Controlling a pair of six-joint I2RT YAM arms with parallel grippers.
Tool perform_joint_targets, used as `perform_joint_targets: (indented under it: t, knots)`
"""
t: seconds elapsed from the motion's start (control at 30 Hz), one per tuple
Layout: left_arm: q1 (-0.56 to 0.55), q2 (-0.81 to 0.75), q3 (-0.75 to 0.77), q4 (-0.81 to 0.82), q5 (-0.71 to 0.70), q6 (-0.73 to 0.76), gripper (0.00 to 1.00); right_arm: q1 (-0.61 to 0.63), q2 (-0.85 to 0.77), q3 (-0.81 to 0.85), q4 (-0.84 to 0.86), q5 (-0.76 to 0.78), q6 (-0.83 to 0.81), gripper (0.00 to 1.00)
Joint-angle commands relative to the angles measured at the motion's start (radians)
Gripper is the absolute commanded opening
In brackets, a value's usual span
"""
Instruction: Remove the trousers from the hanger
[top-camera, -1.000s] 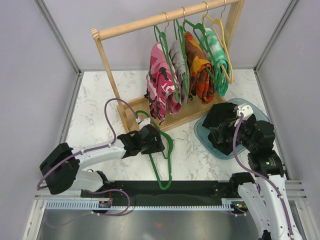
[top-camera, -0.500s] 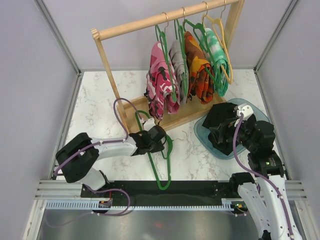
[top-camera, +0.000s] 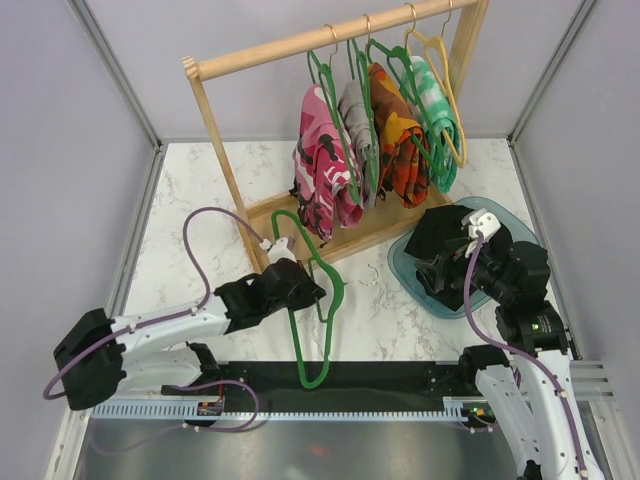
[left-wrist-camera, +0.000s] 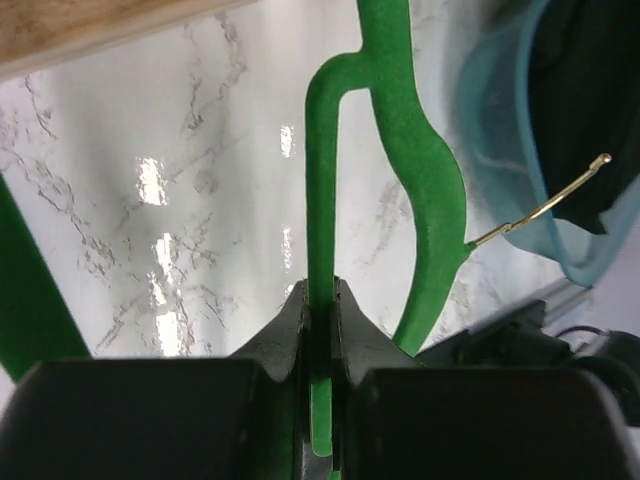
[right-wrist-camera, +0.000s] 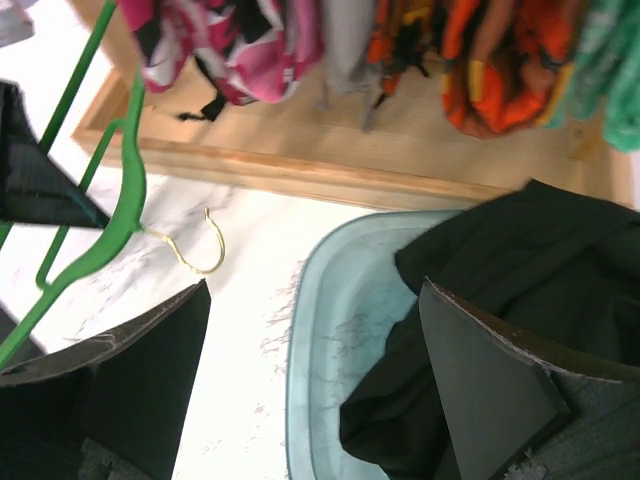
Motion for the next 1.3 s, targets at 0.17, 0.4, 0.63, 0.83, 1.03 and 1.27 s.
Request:
perform_joint_targets:
  t: [0.17,0.4,0.63,0.83,1.03,1.27]
  knots:
    - [-0.004,-0.281,-0.136,0.174,0.017,-0.213,0.02,-0.002,0.0,0.012,0.058,-0.51,-0.019,0.94]
    - [-0.004,-0.32,-0.127,0.309,-0.006,-0.281,0.02,0.111,0.085,0.002,0.019,-0.546,0.006,0.9]
    - [-0.008,-0.299,-0.108,0.422,-0.019,-0.323,0.02,0.438,0.172,0.031,0.046,-0.346,0.052,0.88]
    - [-0.022,-0.274,-0.071,0.48,-0.103,-0.293,0.02,0.634,0.249,0.073,0.156,-0.239,0.242,0.87]
    - [-0.042,-0.259,-0.07,0.528,-0.147,-0.284,0.02,0.796,0.307,0.096,0.259,-0.055,0.413,0.86]
    - [-0.047,-0.292,-0.084,0.544,-0.177,-0.284,0.02,0.808,0.402,0.088,0.313,0.022,0.532,0.79]
